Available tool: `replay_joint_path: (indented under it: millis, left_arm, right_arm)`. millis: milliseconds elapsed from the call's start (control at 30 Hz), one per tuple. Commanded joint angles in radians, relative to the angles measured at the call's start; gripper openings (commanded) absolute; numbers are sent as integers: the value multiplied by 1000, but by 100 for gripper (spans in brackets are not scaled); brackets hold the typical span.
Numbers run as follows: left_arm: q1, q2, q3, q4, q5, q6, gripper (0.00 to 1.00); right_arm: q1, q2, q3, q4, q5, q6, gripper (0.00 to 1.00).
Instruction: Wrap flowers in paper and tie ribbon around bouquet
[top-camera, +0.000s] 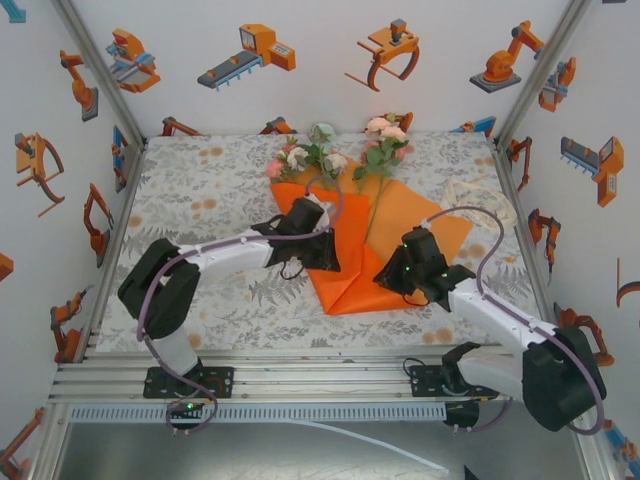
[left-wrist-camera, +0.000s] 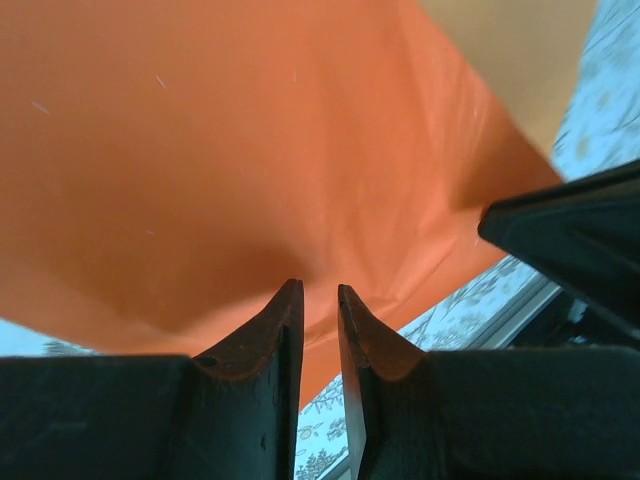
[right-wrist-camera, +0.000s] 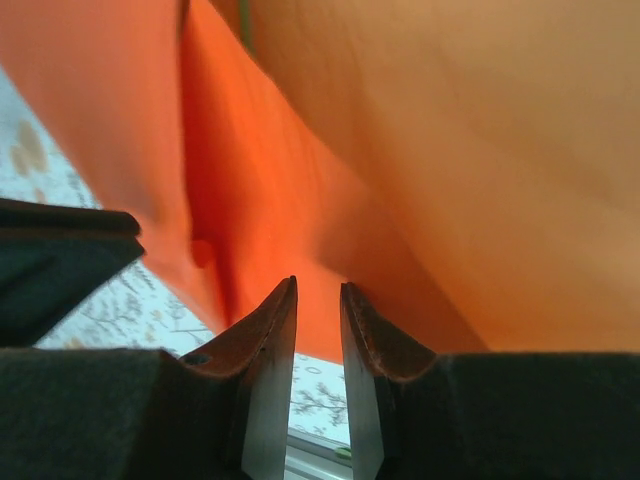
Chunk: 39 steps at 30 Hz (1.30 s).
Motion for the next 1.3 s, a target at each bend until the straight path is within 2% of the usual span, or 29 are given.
replay_joint_path:
  millis: [0,200,300,400,533,667,833,1000,1267]
  left_arm:
    - [-28,7,4,4,12,2,25]
    - [-68,55,5,60,52,-40,24]
    - [-74,78,-9,77,36,-38,24]
    - [-74,119,-12,74,11,-23,22]
    - [-79,146,-6,100,48,-26,22]
    - [-81,90,-6,90,34,-5,24]
    - [-99,-20,19,44,11,72,32]
    - [-190,-33,66,16,-30,177,31]
    - [-283,118,170,50,0,248,28]
  right_arm:
    - [-3,93,-6,83,-70,-38,26]
    - [-6,269,101,159,-73,-96,26]
    - [-16,280,147,125,-83,-122,28]
    - [-59,203,168,23,-43,-168,34]
    - [-158,47,177,-156,13,-258,46]
    - [-293,-116,164,-280,62,-325,61]
    - [-467,-195,144,-326,80,-376,68]
    - [-580,-145,156,-310,109,-431,72]
    - [-665,84,220,-220,83,-528,74]
